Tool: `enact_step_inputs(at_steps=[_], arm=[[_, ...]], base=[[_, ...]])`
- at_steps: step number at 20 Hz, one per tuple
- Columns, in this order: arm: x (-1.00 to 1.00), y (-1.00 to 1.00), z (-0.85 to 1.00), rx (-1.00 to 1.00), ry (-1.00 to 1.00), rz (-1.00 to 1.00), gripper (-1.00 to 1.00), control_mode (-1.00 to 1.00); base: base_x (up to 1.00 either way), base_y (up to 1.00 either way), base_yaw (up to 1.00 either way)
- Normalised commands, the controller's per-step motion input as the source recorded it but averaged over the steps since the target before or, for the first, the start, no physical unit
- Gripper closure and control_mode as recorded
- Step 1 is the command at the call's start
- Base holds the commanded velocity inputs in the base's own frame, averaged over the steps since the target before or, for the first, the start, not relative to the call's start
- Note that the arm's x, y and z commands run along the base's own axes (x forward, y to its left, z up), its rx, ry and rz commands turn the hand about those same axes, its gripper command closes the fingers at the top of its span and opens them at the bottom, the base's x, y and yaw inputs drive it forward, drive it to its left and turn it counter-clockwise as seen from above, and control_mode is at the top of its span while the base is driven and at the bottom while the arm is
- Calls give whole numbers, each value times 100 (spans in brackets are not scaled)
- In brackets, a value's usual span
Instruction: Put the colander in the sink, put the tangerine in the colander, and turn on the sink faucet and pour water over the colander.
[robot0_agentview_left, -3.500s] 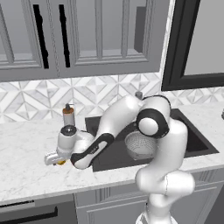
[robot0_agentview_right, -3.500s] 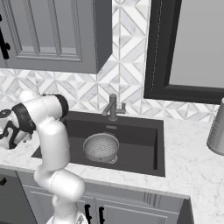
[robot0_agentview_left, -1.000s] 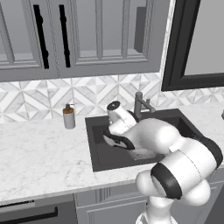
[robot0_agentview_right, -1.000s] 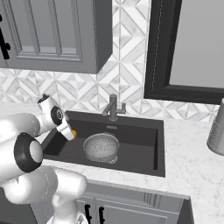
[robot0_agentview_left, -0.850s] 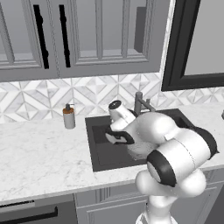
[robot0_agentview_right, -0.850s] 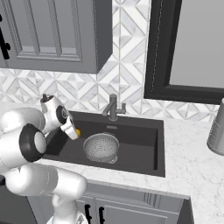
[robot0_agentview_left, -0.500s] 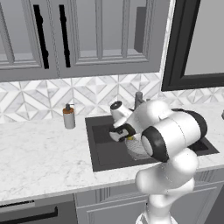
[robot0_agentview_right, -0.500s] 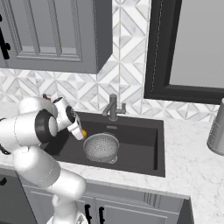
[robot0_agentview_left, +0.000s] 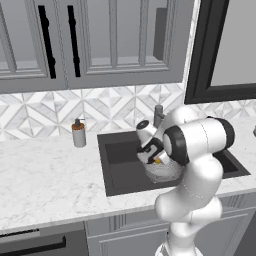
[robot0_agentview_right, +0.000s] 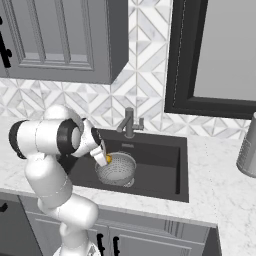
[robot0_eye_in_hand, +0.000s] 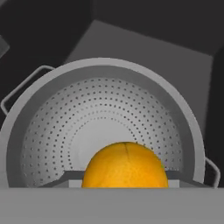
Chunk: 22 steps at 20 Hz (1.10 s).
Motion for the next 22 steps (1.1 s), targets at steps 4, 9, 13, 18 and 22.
enact_step_inputs(at_steps=[4,9,13,18,22], arm=[[32,0,-41,1,0,0,100,-100],[27,-11,-44,0,0,-1,100,-100],[14,-31,-44,0,0,-3,100,-100],[19,-22,-43,0,0,-2,100,-100],[20,-16,-33,0,0,-1,100,-100]], base=[[0,0,0],[0,0,0],[0,0,0],[0,0,0],[0,0,0]])
